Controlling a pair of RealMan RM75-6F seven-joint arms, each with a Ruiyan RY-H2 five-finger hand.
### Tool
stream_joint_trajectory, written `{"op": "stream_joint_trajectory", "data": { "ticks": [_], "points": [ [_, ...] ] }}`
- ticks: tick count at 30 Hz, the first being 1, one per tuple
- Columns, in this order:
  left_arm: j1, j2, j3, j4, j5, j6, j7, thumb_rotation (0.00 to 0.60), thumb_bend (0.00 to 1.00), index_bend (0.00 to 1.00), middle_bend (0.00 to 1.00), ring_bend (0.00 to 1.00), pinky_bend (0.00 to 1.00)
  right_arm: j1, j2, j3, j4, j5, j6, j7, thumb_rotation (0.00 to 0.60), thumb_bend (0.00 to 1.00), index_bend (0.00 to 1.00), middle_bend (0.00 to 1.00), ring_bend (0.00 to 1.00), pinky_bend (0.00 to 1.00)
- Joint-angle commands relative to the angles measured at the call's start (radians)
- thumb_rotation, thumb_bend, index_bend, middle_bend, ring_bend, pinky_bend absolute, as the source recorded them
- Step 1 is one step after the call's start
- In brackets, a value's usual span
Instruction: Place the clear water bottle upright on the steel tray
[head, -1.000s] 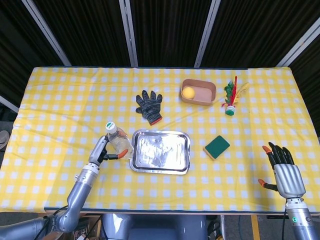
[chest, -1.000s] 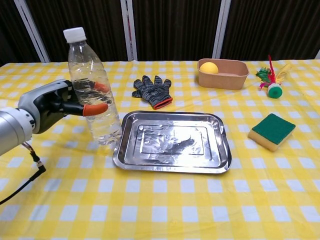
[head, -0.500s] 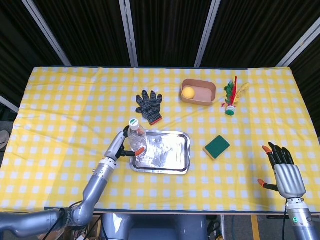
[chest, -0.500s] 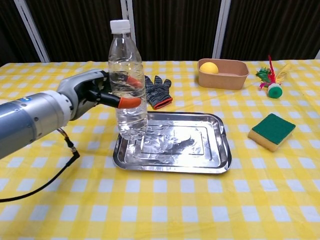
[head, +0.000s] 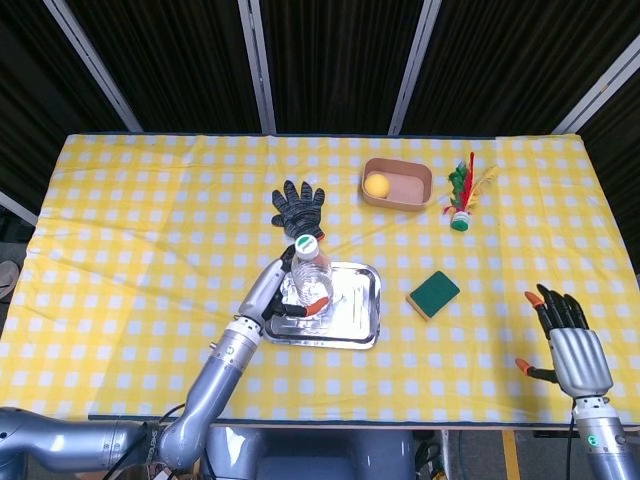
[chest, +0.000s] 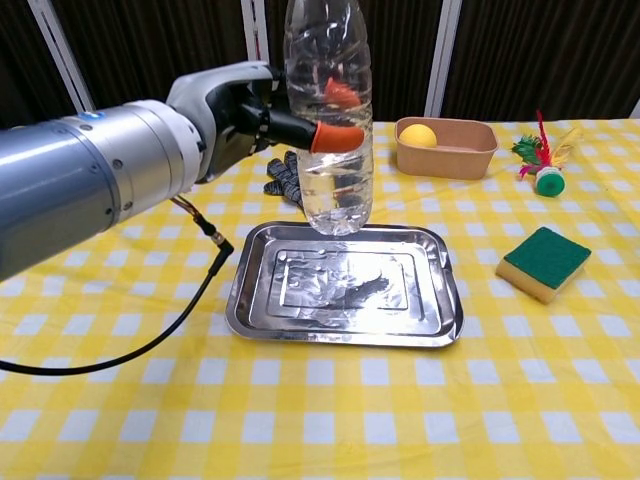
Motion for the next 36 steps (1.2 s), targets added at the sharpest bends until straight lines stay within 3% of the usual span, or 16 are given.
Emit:
{"op": "stream_joint_trajectory", "data": {
  "ticks": [1, 4, 8, 16, 19, 22, 28, 32, 36],
  "points": [
    [-0.016, 0.025, -0.006, -0.102, -0.011, 0.104, 0.115, 0.6, 0.42, 0.48, 0.42, 0.0, 0.0, 0.0, 0.001, -0.001, -0.001, -0.001, -0.002, 0.001, 0.6, 0.05, 0.11, 0.0, 0.0, 0.0],
    [-0.013, 0.041, -0.016, -0.167, -0.025, 0.141, 0.139, 0.6, 0.42, 0.49, 0.43, 0.0, 0.0, 0.001, 0.0, -0.002, -0.002, 0.0, -0.004, 0.0, 0.6, 0.05, 0.11, 0.0, 0.0, 0.0],
    [0.0, 0.063, 0.018, -0.173, -0.005, 0.155, 0.154, 0.6, 0.42, 0.49, 0.43, 0.0, 0.0, 0.002, 0.0, -0.003, -0.004, -0.002, -0.005, 0.002, 0.6, 0.05, 0.11, 0.0, 0.0, 0.0],
    [0.044, 0.07, 0.095, 0.037, -0.039, 0.025, 0.01, 0.6, 0.42, 0.5, 0.42, 0.0, 0.0, 0.001, 0.004, -0.003, -0.01, -0.006, 0.0, 0.009, 0.6, 0.05, 0.11, 0.0, 0.0, 0.0],
    [0.035, 0.062, 0.09, 0.078, -0.02, 0.009, -0.003, 0.6, 0.42, 0.5, 0.42, 0.0, 0.0, 0.001, 0.004, -0.002, -0.007, -0.005, 0.0, 0.011, 0.6, 0.05, 0.11, 0.0, 0.0, 0.0],
    [0.015, 0.065, 0.059, 0.037, 0.015, 0.033, 0.02, 0.6, 0.42, 0.5, 0.43, 0.0, 0.0, 0.002, 0.003, -0.002, -0.004, -0.001, -0.004, 0.009, 0.6, 0.05, 0.11, 0.0, 0.0, 0.0],
    [-0.024, 0.093, -0.016, -0.176, 0.027, 0.118, 0.122, 0.6, 0.42, 0.5, 0.42, 0.0, 0.0, 0.006, -0.004, -0.004, 0.001, -0.002, -0.012, 0.001, 0.6, 0.05, 0.11, 0.0, 0.0, 0.0],
    [-0.025, 0.1, -0.014, -0.226, 0.032, 0.17, 0.162, 0.6, 0.42, 0.5, 0.42, 0.0, 0.0, 0.006, -0.006, -0.01, -0.003, -0.009, -0.013, -0.005, 0.6, 0.05, 0.11, 0.0, 0.0, 0.0],
    [0.016, 0.112, 0.037, -0.19, 0.016, 0.156, 0.1, 0.6, 0.42, 0.5, 0.42, 0.0, 0.0, 0.005, -0.004, -0.009, -0.007, -0.009, -0.009, -0.005, 0.6, 0.05, 0.11, 0.0, 0.0, 0.0]
  ]
}}
